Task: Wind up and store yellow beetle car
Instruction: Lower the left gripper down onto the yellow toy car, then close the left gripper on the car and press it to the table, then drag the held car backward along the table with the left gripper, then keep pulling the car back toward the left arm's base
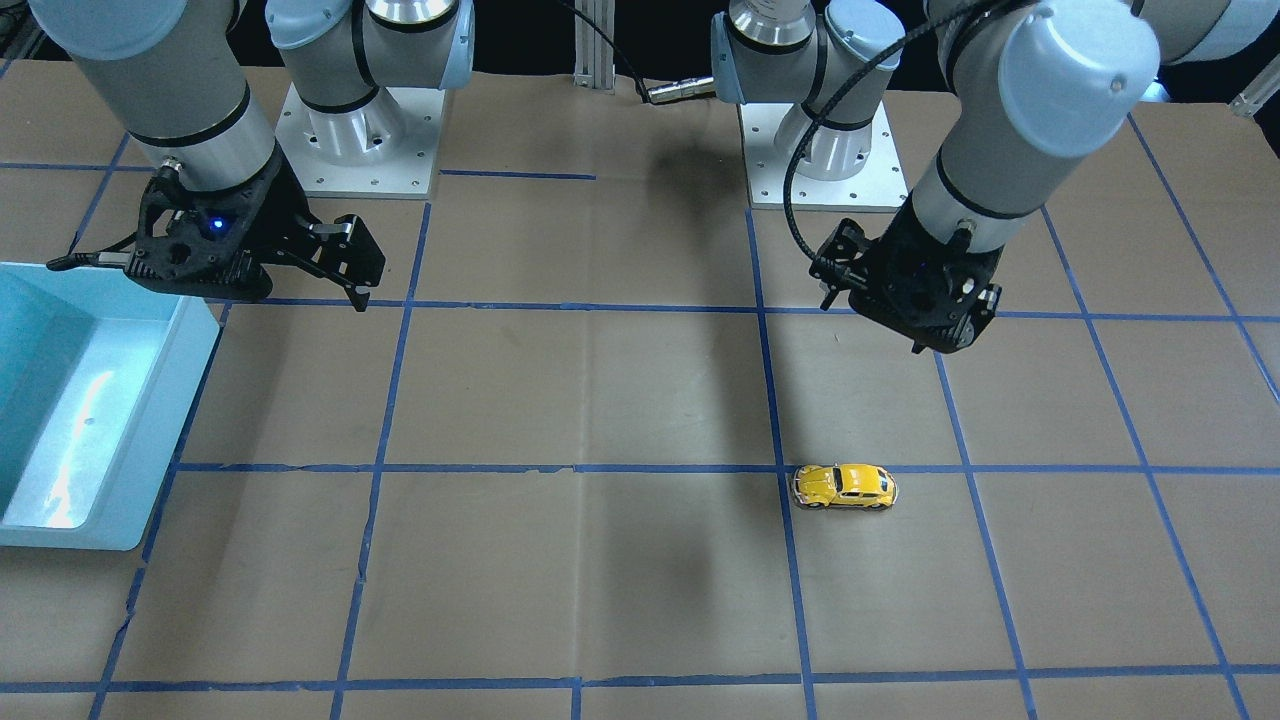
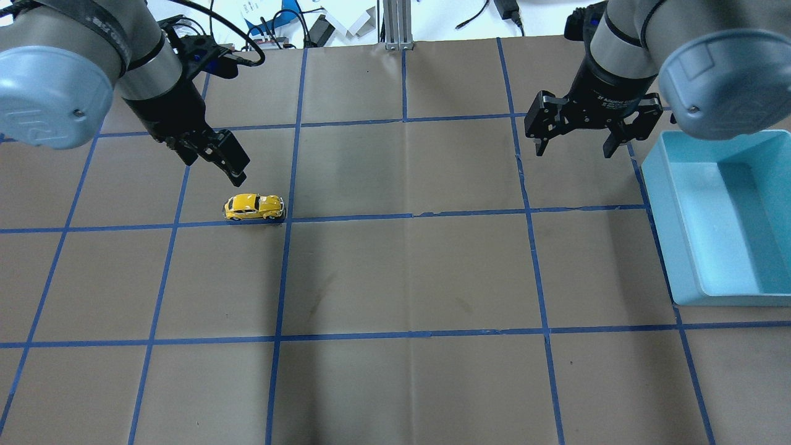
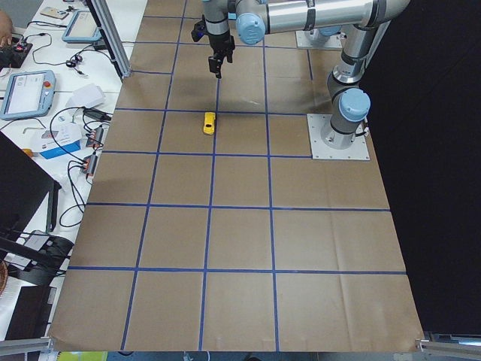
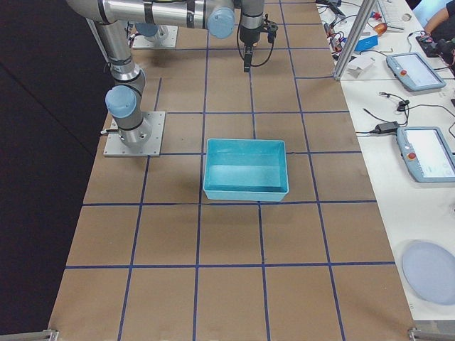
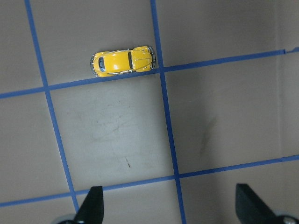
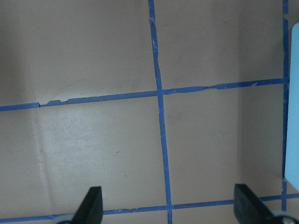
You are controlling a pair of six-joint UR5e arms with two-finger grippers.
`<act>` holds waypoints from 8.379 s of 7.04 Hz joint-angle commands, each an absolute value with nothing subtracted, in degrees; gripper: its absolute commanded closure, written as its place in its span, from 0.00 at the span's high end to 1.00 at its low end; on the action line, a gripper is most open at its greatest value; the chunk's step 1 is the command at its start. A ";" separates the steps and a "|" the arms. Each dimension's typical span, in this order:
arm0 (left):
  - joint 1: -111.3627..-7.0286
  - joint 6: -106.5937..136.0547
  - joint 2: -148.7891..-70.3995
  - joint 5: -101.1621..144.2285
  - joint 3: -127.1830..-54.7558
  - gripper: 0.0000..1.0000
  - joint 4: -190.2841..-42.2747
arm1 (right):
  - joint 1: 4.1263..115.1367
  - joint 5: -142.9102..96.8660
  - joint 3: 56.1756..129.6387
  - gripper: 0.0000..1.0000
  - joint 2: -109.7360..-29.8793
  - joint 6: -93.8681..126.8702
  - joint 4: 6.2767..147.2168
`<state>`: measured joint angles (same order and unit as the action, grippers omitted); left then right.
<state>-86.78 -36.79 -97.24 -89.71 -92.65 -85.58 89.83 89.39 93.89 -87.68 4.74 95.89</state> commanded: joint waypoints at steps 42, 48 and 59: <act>-87.19 -93.78 -114.70 -83.85 -103.36 0.25 -56.43 | 90.09 90.09 92.72 1.00 -89.30 4.75 94.92; -81.84 -95.62 -114.79 -82.97 -104.33 0.25 -55.99 | 90.26 90.09 92.72 1.00 -89.30 4.75 94.92; -74.36 -102.66 -114.17 -79.98 -104.94 0.25 -56.78 | 90.26 90.18 92.81 1.00 -89.30 4.75 94.92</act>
<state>-74.94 -102.35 -114.23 -80.28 -104.95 -56.63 90.20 90.18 92.81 -89.30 4.75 94.92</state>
